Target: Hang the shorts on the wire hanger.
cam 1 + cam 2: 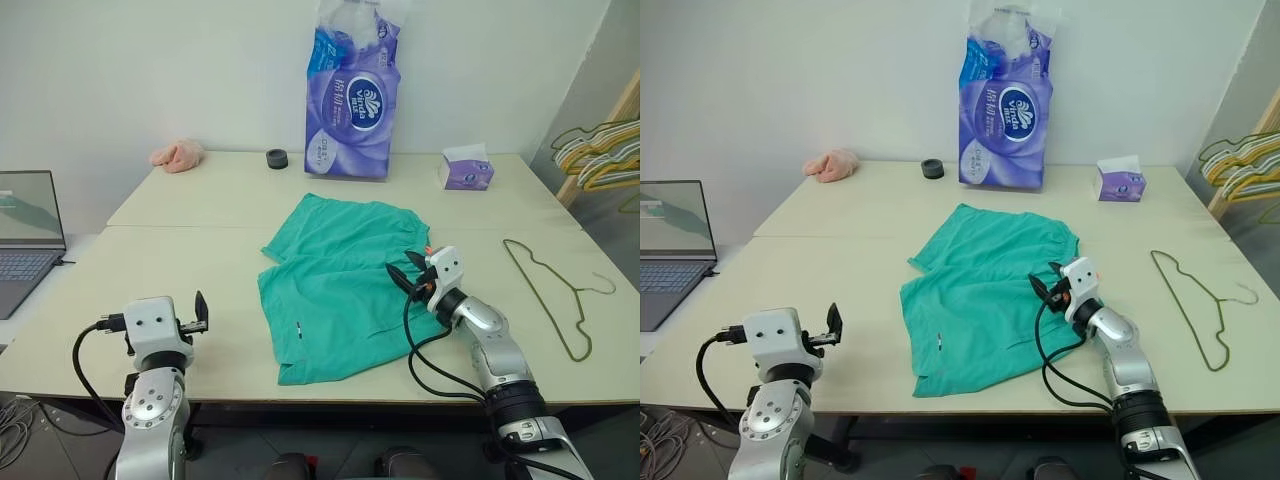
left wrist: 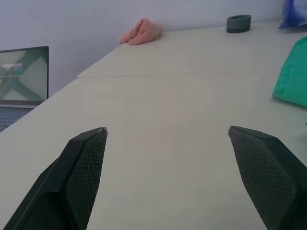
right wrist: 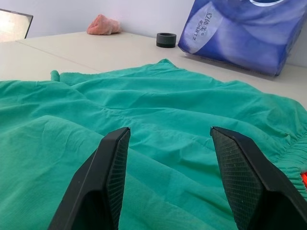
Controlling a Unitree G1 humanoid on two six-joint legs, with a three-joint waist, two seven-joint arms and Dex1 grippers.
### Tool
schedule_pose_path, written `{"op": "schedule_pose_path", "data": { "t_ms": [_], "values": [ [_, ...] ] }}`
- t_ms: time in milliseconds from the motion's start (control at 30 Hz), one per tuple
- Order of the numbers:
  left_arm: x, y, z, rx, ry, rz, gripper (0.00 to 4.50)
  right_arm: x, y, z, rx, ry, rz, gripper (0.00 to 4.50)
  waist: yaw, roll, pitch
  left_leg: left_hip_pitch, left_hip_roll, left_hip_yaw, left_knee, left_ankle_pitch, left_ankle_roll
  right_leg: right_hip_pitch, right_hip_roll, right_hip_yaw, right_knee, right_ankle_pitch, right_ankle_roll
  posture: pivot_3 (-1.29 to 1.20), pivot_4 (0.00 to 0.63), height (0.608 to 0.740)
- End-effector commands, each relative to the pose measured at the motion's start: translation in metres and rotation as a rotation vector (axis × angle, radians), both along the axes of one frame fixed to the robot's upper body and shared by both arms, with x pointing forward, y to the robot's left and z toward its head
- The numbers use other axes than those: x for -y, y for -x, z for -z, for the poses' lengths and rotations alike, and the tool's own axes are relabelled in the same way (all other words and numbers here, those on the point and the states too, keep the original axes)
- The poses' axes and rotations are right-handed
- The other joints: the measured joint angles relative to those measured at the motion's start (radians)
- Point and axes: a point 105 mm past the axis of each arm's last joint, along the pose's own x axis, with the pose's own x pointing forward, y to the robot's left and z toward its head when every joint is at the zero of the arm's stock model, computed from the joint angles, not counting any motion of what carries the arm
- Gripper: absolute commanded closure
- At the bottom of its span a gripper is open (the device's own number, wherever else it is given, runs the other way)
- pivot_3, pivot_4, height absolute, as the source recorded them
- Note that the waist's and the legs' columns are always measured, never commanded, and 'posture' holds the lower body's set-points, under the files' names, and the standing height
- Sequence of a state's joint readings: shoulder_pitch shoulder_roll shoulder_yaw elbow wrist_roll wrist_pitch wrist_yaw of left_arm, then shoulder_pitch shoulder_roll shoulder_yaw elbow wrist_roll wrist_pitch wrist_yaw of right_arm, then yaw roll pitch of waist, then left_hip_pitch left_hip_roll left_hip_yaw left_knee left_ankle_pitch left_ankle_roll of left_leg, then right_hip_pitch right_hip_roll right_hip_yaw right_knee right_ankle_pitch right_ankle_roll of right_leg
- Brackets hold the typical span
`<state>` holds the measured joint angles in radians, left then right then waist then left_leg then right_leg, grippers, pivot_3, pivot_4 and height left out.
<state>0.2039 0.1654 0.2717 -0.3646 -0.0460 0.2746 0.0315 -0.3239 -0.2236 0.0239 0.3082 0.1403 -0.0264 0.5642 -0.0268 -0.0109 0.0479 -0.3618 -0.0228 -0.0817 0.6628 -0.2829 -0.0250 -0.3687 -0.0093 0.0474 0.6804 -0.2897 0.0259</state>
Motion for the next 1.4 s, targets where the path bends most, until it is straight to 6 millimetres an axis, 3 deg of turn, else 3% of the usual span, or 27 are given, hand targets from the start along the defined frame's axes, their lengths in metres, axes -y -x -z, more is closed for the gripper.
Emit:
{"op": "schedule_pose_path", "data": {
  "t_ms": [33, 467, 667, 867, 1067, 1267, 1400],
  "values": [
    [0.004, -0.001, -0.019, 0.068, -0.044, 0.019, 0.23, -0.002, -0.002, -0.016, 0.054, -0.014, -0.012, 1.66, 0.0, 0.0, 0.0, 0.0, 0.0, 0.0, 0.0, 0.0, 0.0, 0.0, 0.0, 0.0, 0.0, 0.0, 0.0, 0.01, 0.029, 0.74],
    [0.003, 0.002, -0.021, 0.094, -0.016, 0.042, 0.23, -0.006, 0.0, -0.018, 0.061, -0.008, -0.041, 1.66, 0.0, 0.001, 0.001, 0.0, 0.0, 0.0, 0.0, 0.0, 0.0, 0.0, 0.0, 0.0, 0.0, 0.0, 0.0, 0.01, 0.026, 0.74],
    [0.02, 0.004, -0.028, 0.154, 0.06, 0.173, 0.11, -0.007, -0.002, -0.021, 0.07, -0.006, -0.047, 1.66, -0.001, 0.002, 0.002, 0.0, 0.0, 0.0, -0.001, 0.0, 0.0, 0.0, 0.0, 0.0, 0.0, -0.001, -0.001, 0.0, 0.026, 0.74],
    [0.07, -0.001, -0.023, 0.086, 0.107, 0.517, 0.11, -0.008, 0.004, -0.024, 0.081, 0.002, -0.096, 1.66, -0.003, 0.003, 0.005, 0.0, 0.0, 0.001, -0.001, 0.0, 0.0, 0.0, 0.001, 0.0, 0.0, -0.003, 0.0, -0.03, 0.026, 0.74],
    [0.122, 0.012, -0.005, -0.132, 0.104, 0.942, 0.11, -0.024, 0.044, -0.035, 0.059, 0.106, -0.466, 1.66, -0.008, 0.009, 0.011, 0.0, 0.0, 0.001, -0.001, 0.0, 0.0, 0.0, 0.002, 0.0, -0.001, -0.005, 0.001, -0.07, 0.03, 0.74],
    [0.15, 0.026, 0.006, -0.313, 0.026, 1.273, 0.11, -0.013, 0.081, -0.042, -0.069, 0.241, -0.731, 1.66, -0.02, 0.009, 0.024, 0.0, 0.001, 0.0, -0.001, 0.0, 0.0, -0.001, 0.002, 0.0, -0.001, -0.006, 0.0, -0.12, 0.038, 0.74],
    [0.158, 0.039, 0.021, -0.473, -0.024, 1.434, 0.11, -0.001, 0.097, -0.045, -0.132, 0.317, -0.806, 1.66, -0.033, 0.006, 0.027, 0.0, 0.001, 0.0, -0.002, 0.0, 0.0, -0.001, 0.002, -0.001, -0.001, -0.007, -0.001, -0.14, 0.041, 0.74]
  ]
}}
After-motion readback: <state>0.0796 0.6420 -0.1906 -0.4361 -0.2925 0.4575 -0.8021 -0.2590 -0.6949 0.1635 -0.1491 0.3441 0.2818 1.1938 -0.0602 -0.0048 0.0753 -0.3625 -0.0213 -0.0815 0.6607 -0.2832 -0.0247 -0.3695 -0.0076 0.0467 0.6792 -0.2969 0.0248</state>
